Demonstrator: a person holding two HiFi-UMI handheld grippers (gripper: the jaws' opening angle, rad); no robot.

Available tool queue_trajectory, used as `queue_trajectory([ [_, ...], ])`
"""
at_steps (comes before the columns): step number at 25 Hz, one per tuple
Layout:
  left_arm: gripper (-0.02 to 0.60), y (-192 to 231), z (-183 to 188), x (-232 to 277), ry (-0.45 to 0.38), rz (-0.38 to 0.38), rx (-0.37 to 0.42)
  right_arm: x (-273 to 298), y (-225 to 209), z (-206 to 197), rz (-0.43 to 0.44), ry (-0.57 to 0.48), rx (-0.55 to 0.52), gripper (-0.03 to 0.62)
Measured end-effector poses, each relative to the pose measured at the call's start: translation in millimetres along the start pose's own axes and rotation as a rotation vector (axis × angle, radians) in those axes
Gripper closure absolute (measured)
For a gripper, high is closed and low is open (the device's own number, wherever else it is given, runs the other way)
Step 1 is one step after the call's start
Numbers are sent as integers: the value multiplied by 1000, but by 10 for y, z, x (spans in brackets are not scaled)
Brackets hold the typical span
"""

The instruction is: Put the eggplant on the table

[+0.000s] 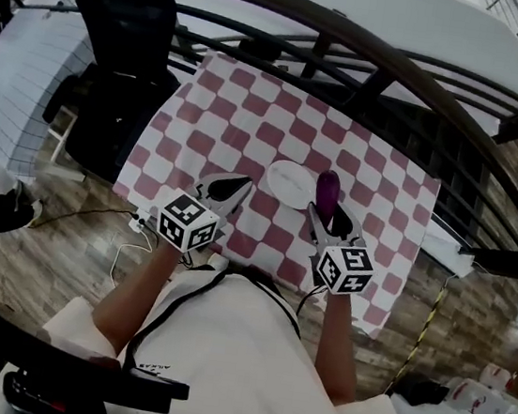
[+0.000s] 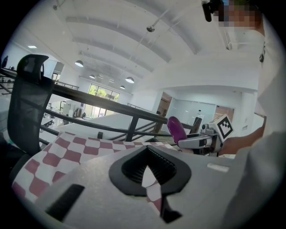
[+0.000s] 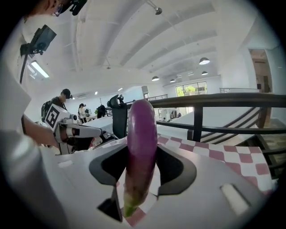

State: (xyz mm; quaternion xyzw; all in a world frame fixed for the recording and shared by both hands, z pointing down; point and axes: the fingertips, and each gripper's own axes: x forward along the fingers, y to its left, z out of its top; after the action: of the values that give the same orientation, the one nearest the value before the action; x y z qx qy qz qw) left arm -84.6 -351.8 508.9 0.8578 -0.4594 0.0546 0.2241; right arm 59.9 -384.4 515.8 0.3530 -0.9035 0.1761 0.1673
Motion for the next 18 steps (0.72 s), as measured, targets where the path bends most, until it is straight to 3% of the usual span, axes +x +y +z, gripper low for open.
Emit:
queue_trajectory([
  [8, 575, 123, -218, 302, 45, 108, -32, 551, -282, -283, 81, 164, -155, 391],
  [14, 575, 63, -358, 517, 77, 136, -30, 894, -511, -713, 110, 323, -302, 391],
  [18, 575, 48, -404, 566, 87, 154, -38, 1051, -640, -993, 127, 422, -345, 391],
])
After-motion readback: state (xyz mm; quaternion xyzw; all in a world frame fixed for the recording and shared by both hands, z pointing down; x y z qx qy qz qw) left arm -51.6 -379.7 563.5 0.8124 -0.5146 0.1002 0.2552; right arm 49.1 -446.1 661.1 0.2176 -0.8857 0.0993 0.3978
